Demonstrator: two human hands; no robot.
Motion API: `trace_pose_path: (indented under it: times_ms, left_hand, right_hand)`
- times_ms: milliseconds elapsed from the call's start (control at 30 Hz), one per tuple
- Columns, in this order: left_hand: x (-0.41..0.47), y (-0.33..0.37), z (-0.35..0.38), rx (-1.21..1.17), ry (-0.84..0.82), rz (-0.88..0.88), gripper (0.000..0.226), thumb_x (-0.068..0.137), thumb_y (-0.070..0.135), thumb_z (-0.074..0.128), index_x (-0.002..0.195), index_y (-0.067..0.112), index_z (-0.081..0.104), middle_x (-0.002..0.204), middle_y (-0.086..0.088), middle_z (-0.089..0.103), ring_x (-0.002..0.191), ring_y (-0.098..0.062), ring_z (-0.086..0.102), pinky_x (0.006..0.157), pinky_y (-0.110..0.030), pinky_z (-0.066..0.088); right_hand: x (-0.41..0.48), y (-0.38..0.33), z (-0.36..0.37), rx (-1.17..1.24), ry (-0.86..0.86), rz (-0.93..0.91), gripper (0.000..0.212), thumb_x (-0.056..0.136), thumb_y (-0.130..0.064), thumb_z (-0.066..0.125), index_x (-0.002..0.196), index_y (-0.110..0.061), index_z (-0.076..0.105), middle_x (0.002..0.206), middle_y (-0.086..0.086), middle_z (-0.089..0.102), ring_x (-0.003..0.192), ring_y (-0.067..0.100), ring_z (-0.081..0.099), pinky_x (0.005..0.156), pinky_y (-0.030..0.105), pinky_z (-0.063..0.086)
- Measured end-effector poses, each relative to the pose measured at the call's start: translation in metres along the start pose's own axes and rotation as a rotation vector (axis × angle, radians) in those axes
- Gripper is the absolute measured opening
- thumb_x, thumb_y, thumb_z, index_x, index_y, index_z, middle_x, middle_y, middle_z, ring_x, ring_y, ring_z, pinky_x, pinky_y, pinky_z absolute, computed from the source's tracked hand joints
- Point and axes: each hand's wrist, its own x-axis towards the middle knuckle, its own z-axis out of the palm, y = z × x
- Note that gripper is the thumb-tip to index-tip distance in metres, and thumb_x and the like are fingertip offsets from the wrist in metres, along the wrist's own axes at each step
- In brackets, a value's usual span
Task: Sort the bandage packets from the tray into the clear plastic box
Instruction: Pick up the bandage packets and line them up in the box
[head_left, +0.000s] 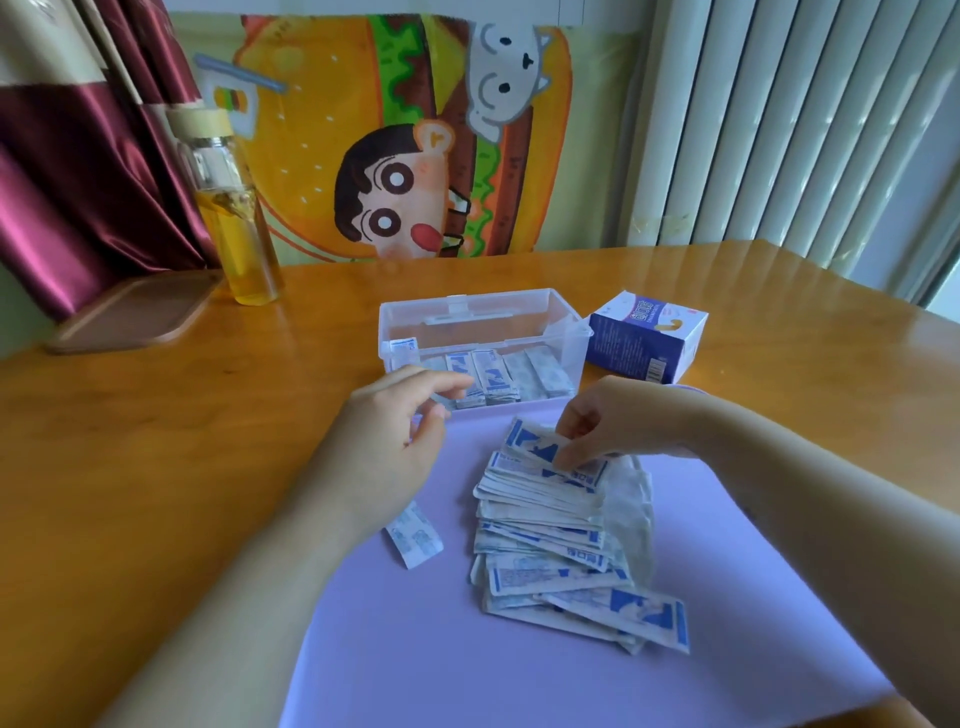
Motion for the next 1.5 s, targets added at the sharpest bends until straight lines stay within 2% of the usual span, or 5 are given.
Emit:
trace_pose_path:
  times_ms: [533,833,1067,1367,1500]
  left_hand:
    - [-0.006,0.003,0.032,0.100,-0.493,-0.112,0.042,0.092,0.032,0.058,0.132,0.038,0.049,0.126,0.025,0.056,0.116,0.008,0.048,0.100,-0.017,0.037]
    - [-0.006,0.005,0.033,0.105,-0.427,-0.150,0.023,0.089,0.026,0.062,0.111,0.032,0.067,0.105,0.022,0.064,0.100,0.007,0.054,0.089,-0.012,0.041]
    - [-0.007,0.003,0.027,-0.051,-0.368,-0.228,0.045,0.081,-0.008,0.056,0.076,0.034,0.071,0.100,0.017,0.064,0.093,-0.001,0.058,0.081,-0.012,0.044]
    - [-0.001,0.002,0.016,-0.328,-0.189,-0.348,0.061,0.077,-0.022,0.041,0.054,0.030,0.064,0.108,0.017,0.062,0.104,0.005,0.056,0.081,-0.018,0.043]
    - [0.000,-0.002,0.022,-0.560,-0.097,-0.517,0.039,0.081,-0.010,0.049,0.064,0.020,0.068,0.093,0.000,0.071,0.092,-0.022,0.068,0.078,-0.033,0.053]
  right_hand:
    - [0.001,0.017,-0.002,0.439,0.136,-0.060,0.038,0.083,-0.030,0.068,0.089,0.007,0.066,0.089,0.029,0.062,0.069,0.022,0.048,0.066,0.032,0.041]
    - [-0.010,0.017,-0.007,0.427,0.339,-0.270,0.002,0.080,-0.020,0.070,0.078,-0.019,0.071,0.080,0.002,0.072,0.071,0.021,0.062,0.073,0.036,0.048]
    - [-0.015,0.010,-0.005,0.381,0.347,-0.422,0.029,0.083,-0.002,0.064,0.068,-0.026,0.070,0.101,-0.014,0.060,0.099,-0.008,0.055,0.083,0.025,0.051]
    - [-0.017,-0.004,0.009,0.449,0.304,-0.558,0.033,0.085,0.010,0.053,0.075,-0.015,0.071,0.086,0.007,0.071,0.085,0.032,0.064,0.078,0.043,0.052]
    - [-0.023,-0.020,0.021,0.465,0.268,-0.660,0.028,0.084,0.000,0.059,0.075,-0.024,0.071,0.082,-0.002,0.071,0.081,0.026,0.064,0.083,0.041,0.050]
